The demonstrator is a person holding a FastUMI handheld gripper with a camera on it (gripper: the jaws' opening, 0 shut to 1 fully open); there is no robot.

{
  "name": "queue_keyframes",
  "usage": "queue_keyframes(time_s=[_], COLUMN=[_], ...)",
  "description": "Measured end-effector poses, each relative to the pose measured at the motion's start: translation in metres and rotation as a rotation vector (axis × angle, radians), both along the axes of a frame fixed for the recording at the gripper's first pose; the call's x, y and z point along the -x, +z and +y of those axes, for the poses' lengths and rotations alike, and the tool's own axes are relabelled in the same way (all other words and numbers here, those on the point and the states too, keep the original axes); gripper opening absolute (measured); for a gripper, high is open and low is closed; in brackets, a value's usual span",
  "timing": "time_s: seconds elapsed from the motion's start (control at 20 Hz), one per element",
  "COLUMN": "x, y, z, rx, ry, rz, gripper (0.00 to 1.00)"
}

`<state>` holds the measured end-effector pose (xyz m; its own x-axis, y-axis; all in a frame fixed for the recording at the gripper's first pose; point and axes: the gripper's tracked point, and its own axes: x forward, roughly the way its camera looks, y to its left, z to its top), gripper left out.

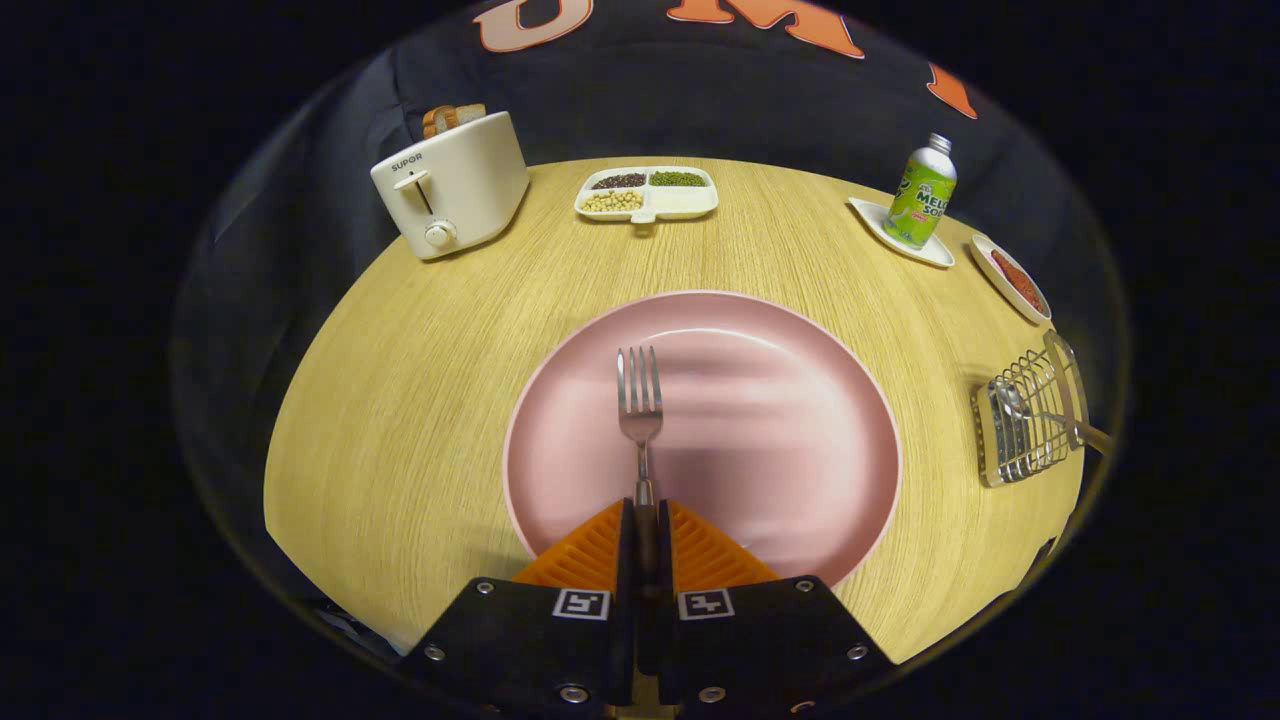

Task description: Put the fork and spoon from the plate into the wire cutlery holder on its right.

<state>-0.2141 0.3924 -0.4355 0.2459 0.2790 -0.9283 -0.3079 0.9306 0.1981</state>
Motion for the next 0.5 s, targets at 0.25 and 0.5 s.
queue_keyframes(time_s=[0.25, 0.5], x=[-0.001, -0.019], y=[0.004, 0.034], z=[-0.001, -0.018], rx=[-0.021, -0.067], ry=[0.051, 0.051], rz=[-0.032, -0.104], gripper=[0.05, 0.05])
